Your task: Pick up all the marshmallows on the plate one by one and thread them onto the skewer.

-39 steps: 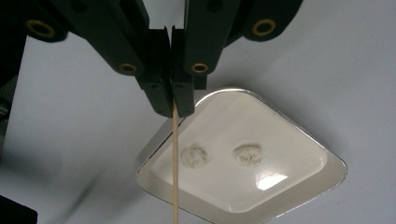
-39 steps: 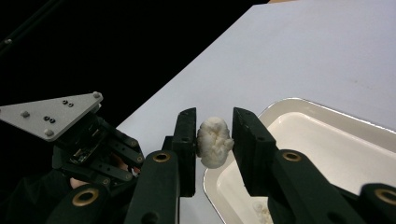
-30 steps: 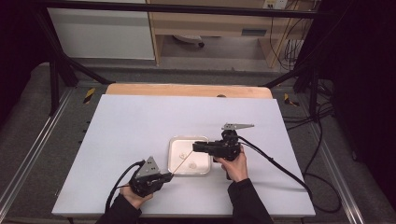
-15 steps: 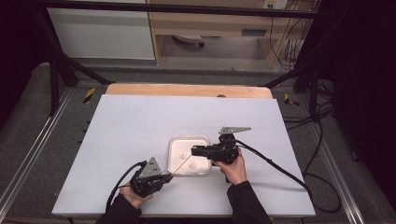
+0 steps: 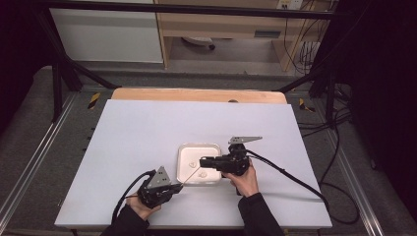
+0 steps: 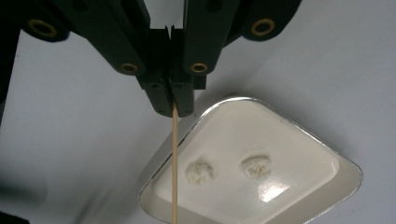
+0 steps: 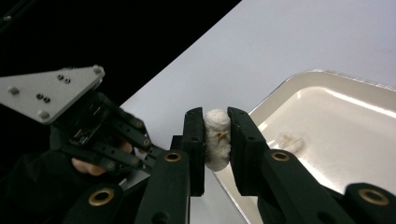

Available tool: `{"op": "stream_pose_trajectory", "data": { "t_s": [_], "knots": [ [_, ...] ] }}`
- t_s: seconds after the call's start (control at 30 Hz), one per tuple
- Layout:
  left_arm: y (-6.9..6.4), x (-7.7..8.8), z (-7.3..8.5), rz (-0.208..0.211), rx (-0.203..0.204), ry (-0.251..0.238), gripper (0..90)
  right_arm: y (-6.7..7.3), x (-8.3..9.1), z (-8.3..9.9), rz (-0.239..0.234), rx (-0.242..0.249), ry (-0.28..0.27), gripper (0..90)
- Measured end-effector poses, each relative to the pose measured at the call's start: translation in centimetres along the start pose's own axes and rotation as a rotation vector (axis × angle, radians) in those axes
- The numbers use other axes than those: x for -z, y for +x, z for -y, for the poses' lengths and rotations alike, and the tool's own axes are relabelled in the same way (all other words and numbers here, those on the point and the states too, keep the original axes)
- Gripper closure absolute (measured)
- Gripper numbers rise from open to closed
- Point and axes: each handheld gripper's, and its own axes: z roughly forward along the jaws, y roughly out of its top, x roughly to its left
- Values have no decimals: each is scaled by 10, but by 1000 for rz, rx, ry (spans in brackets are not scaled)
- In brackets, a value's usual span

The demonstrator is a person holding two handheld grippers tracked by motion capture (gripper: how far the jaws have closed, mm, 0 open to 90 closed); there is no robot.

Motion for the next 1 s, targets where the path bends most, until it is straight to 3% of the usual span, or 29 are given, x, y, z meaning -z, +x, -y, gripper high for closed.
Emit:
{"op": "stream_pose_trajectory", "data": {
  "t_s": [0.07,0.17,0.57,0.83,1.0],
  "knots": [
    [-4,-1,-4,-45,-32,19,891,0,-8,6,-22,-15,16,782],
    [-3,-5,-2,-38,-7,27,890,0,-13,11,-18,-14,4,780],
    [-6,-23,-9,-39,69,13,888,-2,-28,27,4,-6,51,760],
    [-6,-26,-9,-35,84,-3,887,-1,-31,31,16,5,63,741],
    [-4,-22,-8,-40,88,-11,888,1,-26,27,39,37,46,617]
  ]
}}
